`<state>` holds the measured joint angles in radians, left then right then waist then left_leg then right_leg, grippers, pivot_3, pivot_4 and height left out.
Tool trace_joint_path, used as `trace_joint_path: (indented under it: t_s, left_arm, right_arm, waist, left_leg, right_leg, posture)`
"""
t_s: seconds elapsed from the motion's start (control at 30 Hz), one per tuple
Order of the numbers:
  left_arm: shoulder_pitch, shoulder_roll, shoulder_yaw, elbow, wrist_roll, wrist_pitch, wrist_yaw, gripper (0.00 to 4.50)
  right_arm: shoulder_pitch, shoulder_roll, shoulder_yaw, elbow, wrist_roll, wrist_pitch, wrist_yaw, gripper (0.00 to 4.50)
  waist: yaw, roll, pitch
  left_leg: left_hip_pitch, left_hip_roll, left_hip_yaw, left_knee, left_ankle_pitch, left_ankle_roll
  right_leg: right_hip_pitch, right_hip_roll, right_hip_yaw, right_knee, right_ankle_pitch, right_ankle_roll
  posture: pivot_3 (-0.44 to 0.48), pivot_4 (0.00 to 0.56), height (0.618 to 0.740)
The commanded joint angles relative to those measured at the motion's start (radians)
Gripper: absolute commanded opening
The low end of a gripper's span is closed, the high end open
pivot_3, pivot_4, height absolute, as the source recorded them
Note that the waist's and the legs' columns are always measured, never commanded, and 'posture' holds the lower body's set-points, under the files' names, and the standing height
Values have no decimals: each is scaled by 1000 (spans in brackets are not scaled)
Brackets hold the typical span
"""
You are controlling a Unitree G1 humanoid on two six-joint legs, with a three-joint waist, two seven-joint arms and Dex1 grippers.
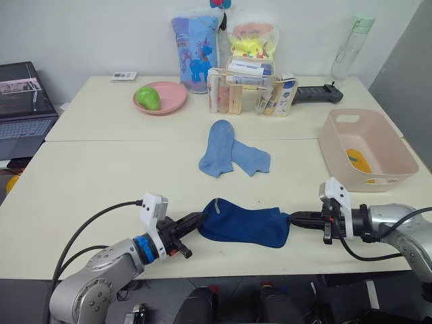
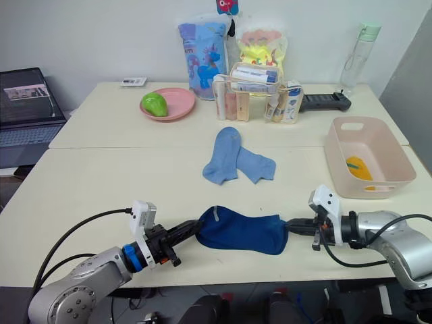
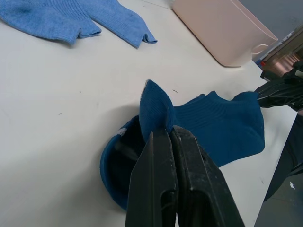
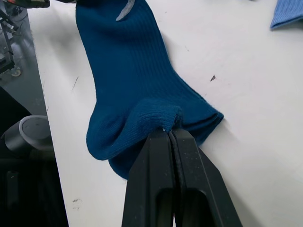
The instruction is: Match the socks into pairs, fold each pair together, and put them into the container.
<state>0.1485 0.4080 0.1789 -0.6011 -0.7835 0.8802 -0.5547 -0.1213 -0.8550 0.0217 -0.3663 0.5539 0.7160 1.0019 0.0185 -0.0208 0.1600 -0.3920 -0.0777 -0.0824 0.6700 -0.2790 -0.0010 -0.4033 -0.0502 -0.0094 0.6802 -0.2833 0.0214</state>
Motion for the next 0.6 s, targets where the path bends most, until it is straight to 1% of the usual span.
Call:
trace_joint_path:
  t_s: [0.03,0.4,0.6]
  left_arm:
    - [13,15,-9,-24,1,-33,1,0]
    - [40,45,6,-27,-21,-60,3,0]
    - [45,61,-25,-15,11,-74,-5,0]
  right_arm:
    - [6,2,-5,-6,-12,-28,4,39]
    - [-17,31,5,11,-46,-47,-8,39]
    - [-5,29,11,27,-72,-66,4,39]
  waist:
    - [0,0,0]
    - [0,0,0]
    - [1,0,0]
  left_leg:
    - [0,0,0,0,0,0]
    - [0,0,0,0,0,0]
    - [0,0,0,0,0,0]
  right_leg:
    - [0,0,0,0,0,0]
    - [0,0,0,0,0,0]
    - [0,0,0,0,0,0]
  posture:
    - [0,150,740]
    - [0,150,740]
    - [0,150,740]
